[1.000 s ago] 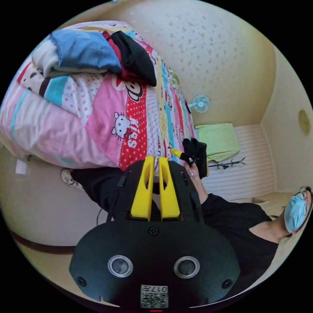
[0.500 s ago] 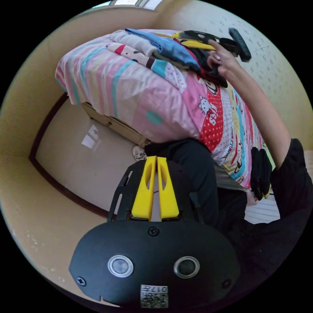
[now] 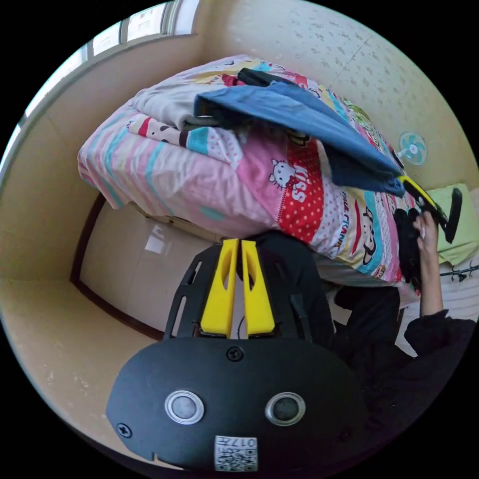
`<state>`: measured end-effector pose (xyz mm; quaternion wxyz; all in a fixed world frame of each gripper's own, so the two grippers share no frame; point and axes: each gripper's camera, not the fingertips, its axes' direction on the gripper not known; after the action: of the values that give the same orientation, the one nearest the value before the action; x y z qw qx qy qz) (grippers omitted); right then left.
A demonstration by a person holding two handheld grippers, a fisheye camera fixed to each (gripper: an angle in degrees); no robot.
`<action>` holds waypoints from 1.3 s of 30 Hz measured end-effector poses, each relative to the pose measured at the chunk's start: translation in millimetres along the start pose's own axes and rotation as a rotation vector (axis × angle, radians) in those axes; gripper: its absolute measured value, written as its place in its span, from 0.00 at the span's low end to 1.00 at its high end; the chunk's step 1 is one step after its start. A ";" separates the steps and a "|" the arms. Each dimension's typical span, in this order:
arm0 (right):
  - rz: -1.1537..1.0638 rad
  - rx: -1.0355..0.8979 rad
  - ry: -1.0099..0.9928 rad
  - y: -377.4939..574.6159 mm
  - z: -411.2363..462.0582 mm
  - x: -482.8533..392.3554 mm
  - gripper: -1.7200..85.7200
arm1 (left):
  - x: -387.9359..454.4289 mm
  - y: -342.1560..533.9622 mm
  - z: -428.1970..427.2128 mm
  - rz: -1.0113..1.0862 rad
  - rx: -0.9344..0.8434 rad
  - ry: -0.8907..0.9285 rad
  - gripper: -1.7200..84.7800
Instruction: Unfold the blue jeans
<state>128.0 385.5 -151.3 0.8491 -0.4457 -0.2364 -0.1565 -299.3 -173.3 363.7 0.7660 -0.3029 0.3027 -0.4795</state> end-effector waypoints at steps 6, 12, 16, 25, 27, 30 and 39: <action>0.347 -0.129 0.310 148.2 -84.6 57.0 0.11 | 60.5 8.3 24.4 0.111 -0.016 0.062 0.01; -0.034 0.055 -0.232 58.5 -66.1 -78.5 0.17 | 96.8 42.0 27.3 0.172 0.013 0.083 0.01; -0.393 -0.059 -0.345 -30.3 21.5 -225.0 0.18 | 92.4 83.8 4.7 0.136 0.200 0.135 0.01; -0.261 0.024 -0.289 -114.8 -11.4 -266.2 0.04 | 34.5 148.6 -1.4 -0.056 0.378 0.447 0.18; -0.282 0.097 -0.292 -134.7 -72.0 -253.1 0.04 | 26.5 146.0 12.4 -0.057 0.366 0.521 0.20; -0.289 0.222 -0.296 -168.5 -174.3 -229.6 0.03 | 22.6 130.6 31.7 -0.052 0.362 0.699 0.23; -0.326 0.638 -0.193 -219.0 -494.7 -184.4 0.03 | 49.3 139.9 9.6 0.173 0.491 0.967 0.29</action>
<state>-1.5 -136.7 -344.4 0.8829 -0.1280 -0.4203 -0.1654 -197.4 -167.0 255.7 0.6245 0.1657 0.5232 -0.5557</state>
